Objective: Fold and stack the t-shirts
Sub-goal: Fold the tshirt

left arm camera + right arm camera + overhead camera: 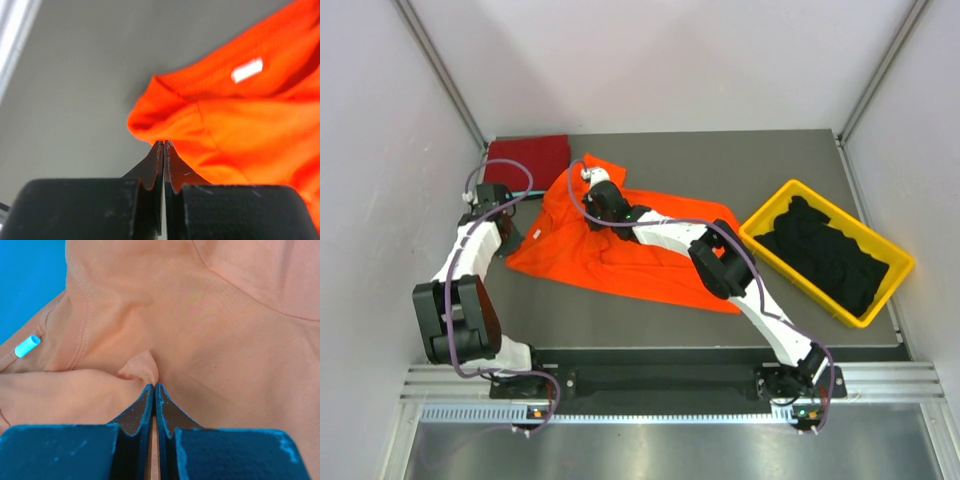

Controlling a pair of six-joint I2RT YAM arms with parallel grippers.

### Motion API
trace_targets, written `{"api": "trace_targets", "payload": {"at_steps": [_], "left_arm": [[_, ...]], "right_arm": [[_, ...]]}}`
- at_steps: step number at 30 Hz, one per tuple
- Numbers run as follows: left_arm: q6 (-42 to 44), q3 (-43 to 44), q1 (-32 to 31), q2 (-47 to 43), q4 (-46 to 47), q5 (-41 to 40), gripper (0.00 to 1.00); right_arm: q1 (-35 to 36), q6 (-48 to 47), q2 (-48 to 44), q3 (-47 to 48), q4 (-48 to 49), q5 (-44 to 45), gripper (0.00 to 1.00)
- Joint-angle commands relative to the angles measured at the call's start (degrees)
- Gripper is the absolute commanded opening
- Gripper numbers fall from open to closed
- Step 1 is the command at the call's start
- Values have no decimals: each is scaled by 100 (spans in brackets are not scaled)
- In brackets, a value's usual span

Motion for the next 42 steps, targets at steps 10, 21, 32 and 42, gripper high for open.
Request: {"api": "trace_targets", "payload": {"at_steps": [10, 21, 32, 42], "left_arm": [[-898, -214, 0, 32, -17, -153, 0], [-1013, -460, 0, -107, 44, -647, 0], [-951, -513, -70, 190, 281, -893, 0], [-1232, -30, -70, 1367, 335, -1719, 0]], "right_arm": [[32, 139, -324, 204, 242, 96, 0], [32, 148, -359, 169, 224, 149, 0], [-3, 201, -377, 178, 233, 140, 0], [-21, 262, -403, 81, 312, 131, 0]]}}
